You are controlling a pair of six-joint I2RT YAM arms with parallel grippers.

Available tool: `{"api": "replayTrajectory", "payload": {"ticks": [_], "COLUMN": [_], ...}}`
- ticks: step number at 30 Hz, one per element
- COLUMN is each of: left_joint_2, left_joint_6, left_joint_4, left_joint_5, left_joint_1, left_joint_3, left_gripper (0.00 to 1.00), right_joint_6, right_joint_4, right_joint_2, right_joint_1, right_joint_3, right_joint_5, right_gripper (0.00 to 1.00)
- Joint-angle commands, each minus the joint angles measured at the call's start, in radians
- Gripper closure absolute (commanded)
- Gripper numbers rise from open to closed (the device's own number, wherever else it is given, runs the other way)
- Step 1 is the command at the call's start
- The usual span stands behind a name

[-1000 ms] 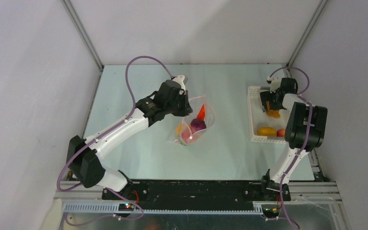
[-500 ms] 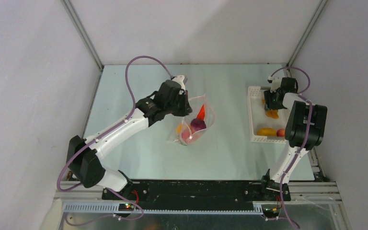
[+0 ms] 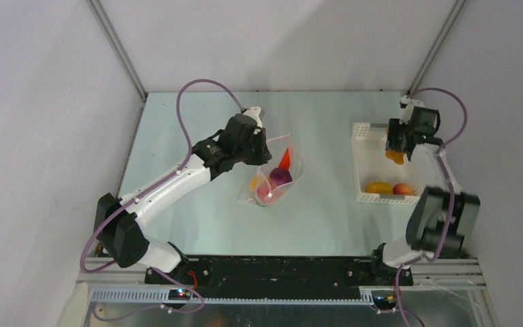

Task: Place the food in the zip-top bag and seal the zipper
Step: Pick up the fake vegetable from the bin, then place the fake vegetable in the zipper food storage bag.

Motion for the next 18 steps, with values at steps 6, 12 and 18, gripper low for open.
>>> {"api": "replayTrajectory", "payload": {"ticks": [6, 12, 18], "left_joint_2": [-0.042, -0.048, -0.056], "left_joint_6": [-0.016, -0.023, -0.042], "left_joint_4": [0.004, 0.006, 0.021], "left_joint_5": [-0.025, -0.021, -0.007], "left_joint_1": [-0.004, -0.005, -0.006], "left_joint_3": [0.046, 0.047, 0.041], "left_gripper": [1.0, 1.0, 1.0], "right_joint_6": [0.407, 0.592, 0.66], "right_joint_4": [0.133, 0.436, 0.669], "right_joint_2": [-0.487, -0.612, -0.506], "right_joint_1": [0.111, 0.451, 0.834], "right_joint_3": [-0.185, -0.229, -0.247], "right_joint_5": [-0.583, -0.671, -0.497], "right_gripper": [0.86, 0.85, 0.86]}}
